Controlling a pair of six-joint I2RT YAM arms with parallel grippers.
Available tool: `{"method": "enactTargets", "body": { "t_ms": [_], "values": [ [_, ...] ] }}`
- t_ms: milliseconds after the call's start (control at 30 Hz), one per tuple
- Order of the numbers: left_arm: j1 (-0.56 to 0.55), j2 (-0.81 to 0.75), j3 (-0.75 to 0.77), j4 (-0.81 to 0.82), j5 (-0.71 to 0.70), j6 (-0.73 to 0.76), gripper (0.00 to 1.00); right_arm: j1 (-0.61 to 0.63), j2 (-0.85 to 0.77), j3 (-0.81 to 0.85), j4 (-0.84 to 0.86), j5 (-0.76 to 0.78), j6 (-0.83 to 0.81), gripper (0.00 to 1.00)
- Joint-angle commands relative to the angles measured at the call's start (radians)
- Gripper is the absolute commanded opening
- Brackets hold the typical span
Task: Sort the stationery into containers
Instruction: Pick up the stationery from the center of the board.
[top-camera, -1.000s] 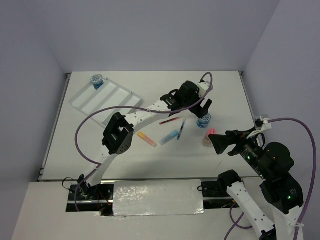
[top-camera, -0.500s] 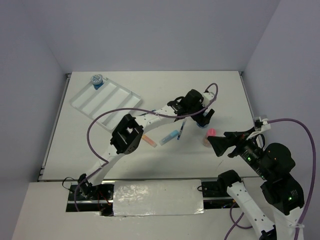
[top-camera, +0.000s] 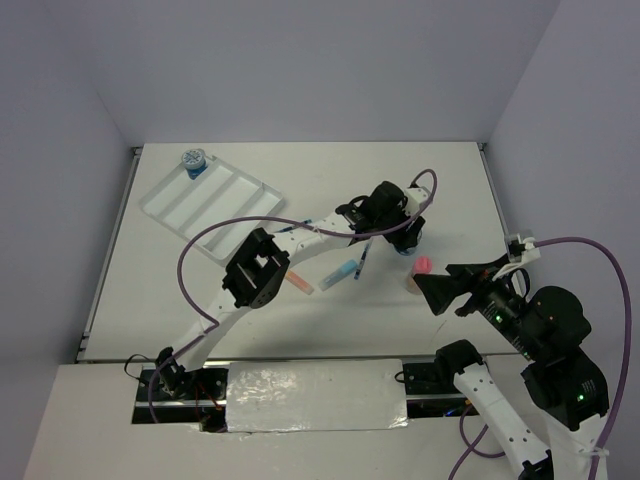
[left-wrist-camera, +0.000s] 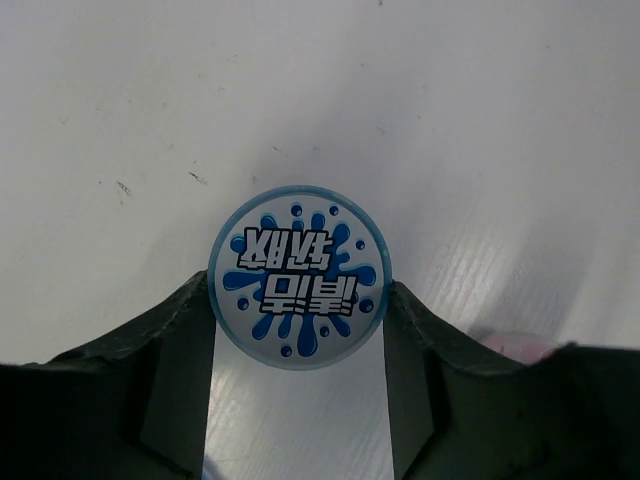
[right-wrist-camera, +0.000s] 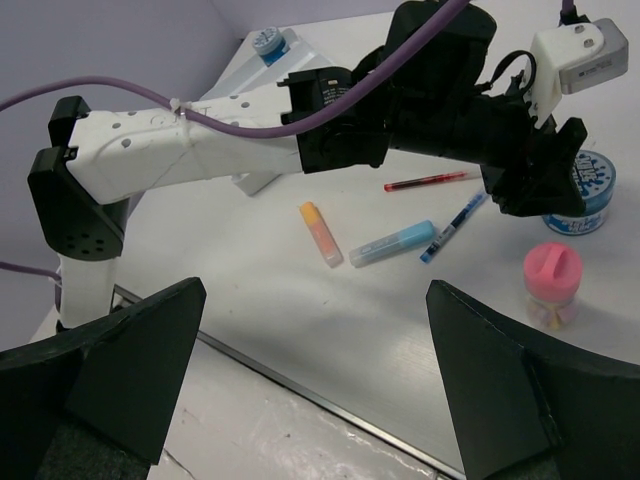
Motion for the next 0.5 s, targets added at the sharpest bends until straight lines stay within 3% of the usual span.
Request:
{"method": "enactTargets", "body": {
  "t_ms": [0, 67, 300, 433, 467],
  "values": [
    [-0.006, 0.003, 0.034, 0.052, 0.039, 0.017, 0.5, 0.003, -0.009, 0.01, 0.02, -0.009, -0.005, 1.0],
    [-0.006, 0.006, 0.051, 0.023, 0.035, 0.018, 0.32, 0.003, -0.01, 0.015, 0.014, -0.003, -0.007, 1.0],
    [0.035, -0.16, 0.0, -0.002, -0.057, 0.016, 0.0, 0.003, -0.009, 0.029, 0.01, 0.005, -0.021, 1.0],
    [0.151, -0.375, -0.152, 0.095, -0.182, -0.08, 0.01, 0.003, -0.015, 0.015, 0.013, 0.003, -0.025, 1.0],
    [0.183, -0.441, -0.2, 0.109, -0.309, -0.106, 0.07, 0.003, -0.018, 0.01, 0.014, 0.006, -0.027, 1.0]
  ]
}}
